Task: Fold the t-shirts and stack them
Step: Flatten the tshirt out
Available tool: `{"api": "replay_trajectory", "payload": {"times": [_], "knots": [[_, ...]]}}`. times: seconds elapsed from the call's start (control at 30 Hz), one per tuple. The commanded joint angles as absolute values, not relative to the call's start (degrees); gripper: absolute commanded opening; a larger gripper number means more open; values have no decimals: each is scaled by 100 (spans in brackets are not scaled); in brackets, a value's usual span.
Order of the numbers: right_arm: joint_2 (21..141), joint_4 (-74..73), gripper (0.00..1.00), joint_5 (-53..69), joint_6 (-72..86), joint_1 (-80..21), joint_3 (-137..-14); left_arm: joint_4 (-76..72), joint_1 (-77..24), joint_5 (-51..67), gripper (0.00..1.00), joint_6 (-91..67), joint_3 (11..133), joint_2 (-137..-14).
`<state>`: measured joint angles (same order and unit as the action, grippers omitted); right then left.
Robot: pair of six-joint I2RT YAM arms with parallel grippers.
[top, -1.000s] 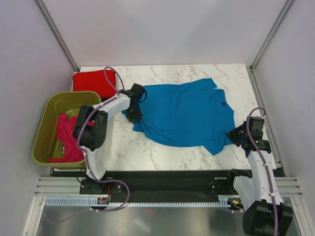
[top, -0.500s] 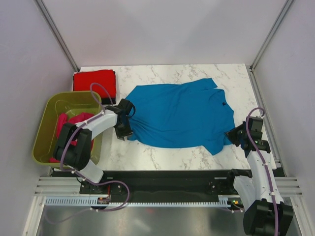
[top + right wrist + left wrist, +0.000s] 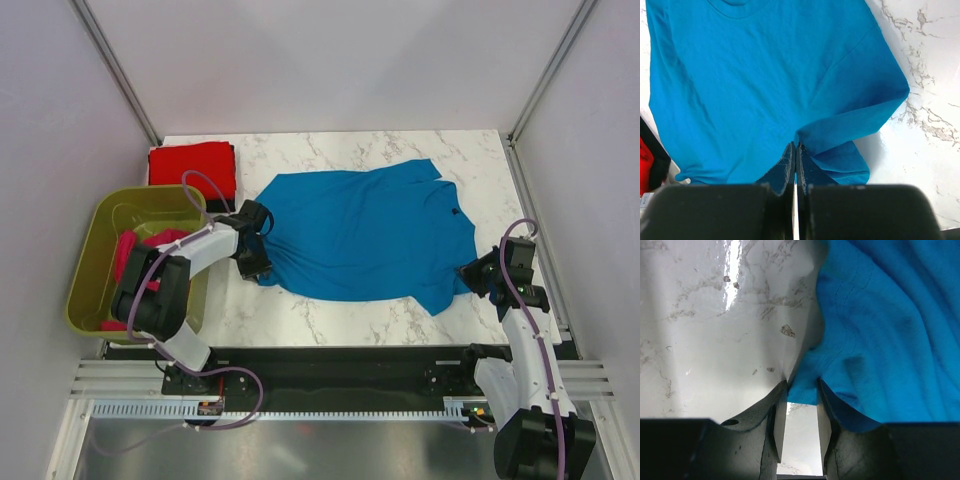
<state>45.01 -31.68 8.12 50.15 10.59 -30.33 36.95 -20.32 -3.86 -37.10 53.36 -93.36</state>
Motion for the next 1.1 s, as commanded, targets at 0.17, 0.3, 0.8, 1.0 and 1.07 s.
{"api": "replay_trajectory", "payload": {"times": [0.17,0.3,0.8,1.0,1.07], "knots": [[4597,-2997,0,791,4948,1028,-3155,3726,-2004,-562,37,-3788,5247,-9062],[4614,-3006,0,756,4939,1028,-3199,3902,-2004,-562,37,-3622,5431,-8807],[4623,-2997,0,738,4939,1028,-3208,3586,-1995,-273,35,-3639,5107,-9149],[4606,-3015,0,721,4931,1028,-3217,3463,-2004,-299,34,-3683,5001,-9589],[4605,-3015,0,703,4922,1028,-3208,3445,-2004,-308,30,-3700,4975,-9598]]}}
